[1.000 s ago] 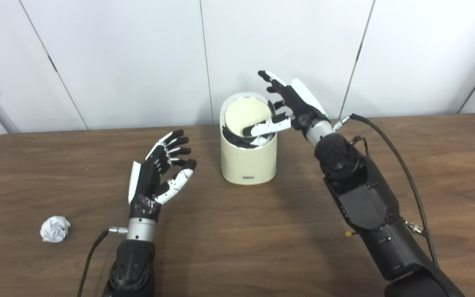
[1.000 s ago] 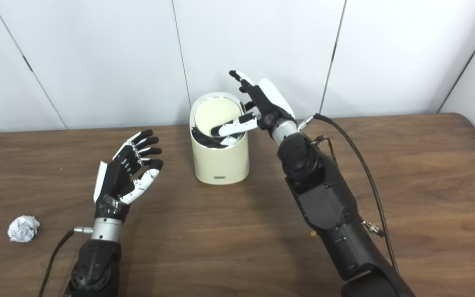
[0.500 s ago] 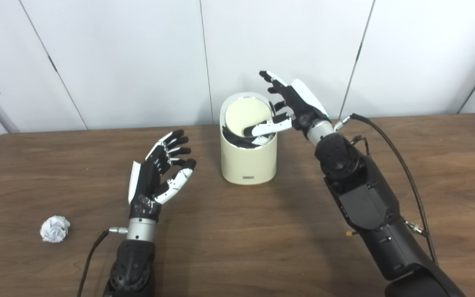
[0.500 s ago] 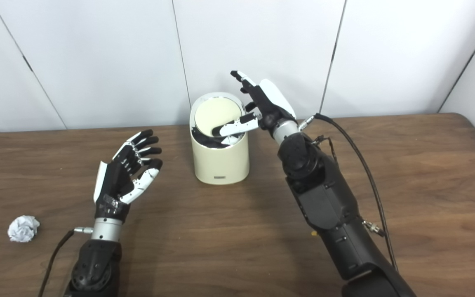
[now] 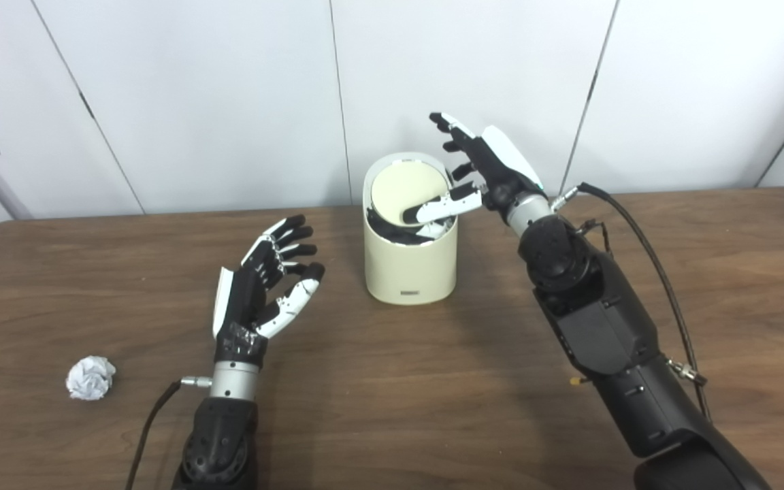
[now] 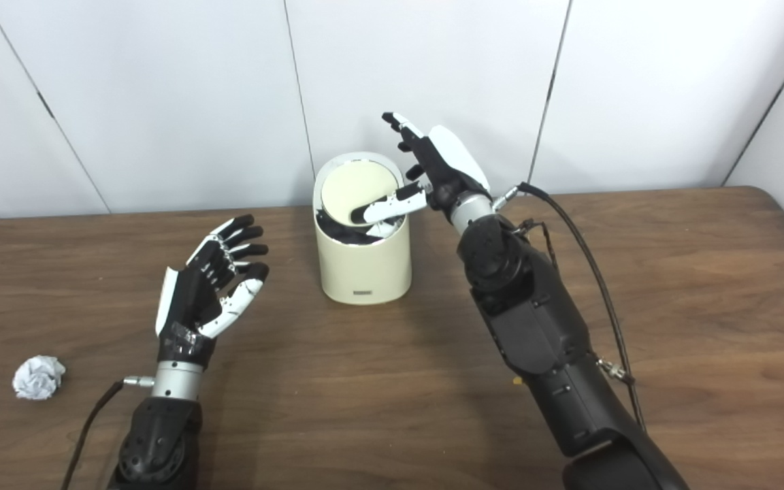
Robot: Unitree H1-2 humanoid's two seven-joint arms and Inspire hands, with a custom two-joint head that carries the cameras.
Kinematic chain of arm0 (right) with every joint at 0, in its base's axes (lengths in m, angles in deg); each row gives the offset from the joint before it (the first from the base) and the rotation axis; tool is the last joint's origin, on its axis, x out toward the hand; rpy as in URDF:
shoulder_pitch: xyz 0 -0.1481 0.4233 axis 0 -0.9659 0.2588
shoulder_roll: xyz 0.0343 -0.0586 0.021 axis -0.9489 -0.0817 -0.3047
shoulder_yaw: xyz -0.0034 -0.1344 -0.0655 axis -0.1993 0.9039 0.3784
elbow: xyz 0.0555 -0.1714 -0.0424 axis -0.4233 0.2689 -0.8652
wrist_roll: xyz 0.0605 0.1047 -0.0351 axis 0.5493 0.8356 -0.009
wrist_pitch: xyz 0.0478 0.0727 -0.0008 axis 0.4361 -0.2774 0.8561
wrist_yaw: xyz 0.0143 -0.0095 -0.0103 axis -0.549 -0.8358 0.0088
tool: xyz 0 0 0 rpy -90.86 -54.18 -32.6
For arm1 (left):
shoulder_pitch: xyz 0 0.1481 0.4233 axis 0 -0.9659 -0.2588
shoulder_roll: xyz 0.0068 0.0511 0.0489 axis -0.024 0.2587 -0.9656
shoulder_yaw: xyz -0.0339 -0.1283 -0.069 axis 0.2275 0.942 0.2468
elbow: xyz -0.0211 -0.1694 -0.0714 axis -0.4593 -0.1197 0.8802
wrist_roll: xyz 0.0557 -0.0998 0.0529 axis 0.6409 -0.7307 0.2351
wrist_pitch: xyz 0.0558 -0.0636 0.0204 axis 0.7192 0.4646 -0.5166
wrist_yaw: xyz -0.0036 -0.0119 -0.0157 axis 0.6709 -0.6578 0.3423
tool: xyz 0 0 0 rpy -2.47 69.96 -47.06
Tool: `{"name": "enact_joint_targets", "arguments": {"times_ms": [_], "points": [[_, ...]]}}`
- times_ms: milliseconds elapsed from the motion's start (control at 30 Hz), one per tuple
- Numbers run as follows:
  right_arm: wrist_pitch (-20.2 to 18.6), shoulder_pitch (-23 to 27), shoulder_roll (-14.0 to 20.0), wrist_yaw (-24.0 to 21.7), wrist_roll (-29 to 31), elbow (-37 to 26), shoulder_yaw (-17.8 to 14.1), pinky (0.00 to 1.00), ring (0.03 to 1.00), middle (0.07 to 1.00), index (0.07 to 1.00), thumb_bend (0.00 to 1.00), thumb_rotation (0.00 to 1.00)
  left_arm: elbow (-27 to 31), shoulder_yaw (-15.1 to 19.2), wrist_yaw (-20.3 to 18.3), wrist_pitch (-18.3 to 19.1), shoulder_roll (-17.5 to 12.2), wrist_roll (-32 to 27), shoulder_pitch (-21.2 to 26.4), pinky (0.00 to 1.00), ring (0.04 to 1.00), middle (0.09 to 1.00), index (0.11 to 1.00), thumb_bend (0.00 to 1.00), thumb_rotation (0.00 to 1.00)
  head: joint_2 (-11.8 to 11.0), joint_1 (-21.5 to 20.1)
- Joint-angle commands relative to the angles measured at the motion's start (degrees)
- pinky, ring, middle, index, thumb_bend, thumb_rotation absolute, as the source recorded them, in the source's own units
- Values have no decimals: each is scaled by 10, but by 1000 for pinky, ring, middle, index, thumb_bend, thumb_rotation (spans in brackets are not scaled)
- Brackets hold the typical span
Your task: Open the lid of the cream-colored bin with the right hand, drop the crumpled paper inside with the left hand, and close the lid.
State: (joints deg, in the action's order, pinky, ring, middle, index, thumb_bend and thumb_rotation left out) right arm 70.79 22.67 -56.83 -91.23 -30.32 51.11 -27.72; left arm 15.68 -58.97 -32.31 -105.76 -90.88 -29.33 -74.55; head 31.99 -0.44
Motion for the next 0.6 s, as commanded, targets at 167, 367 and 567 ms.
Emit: {"name": "enact_joint_targets", "arguments": {"times_ms": [167,367,567], "points": [[20,33,4,21,-13,1,6,706,879,938,948,925,271,13,0,4,-6,1,-4,5,583,712,787,827,602,344,2,1],[18,34,5,20,-14,2,10,731,890,941,949,927,268,17,-1,3,0,1,-4,5,579,709,788,826,594,334,4,2],[33,34,19,21,-34,2,30,694,881,945,950,931,227,12,-2,3,-7,1,-2,7,581,714,790,826,571,313,5,8]]}}
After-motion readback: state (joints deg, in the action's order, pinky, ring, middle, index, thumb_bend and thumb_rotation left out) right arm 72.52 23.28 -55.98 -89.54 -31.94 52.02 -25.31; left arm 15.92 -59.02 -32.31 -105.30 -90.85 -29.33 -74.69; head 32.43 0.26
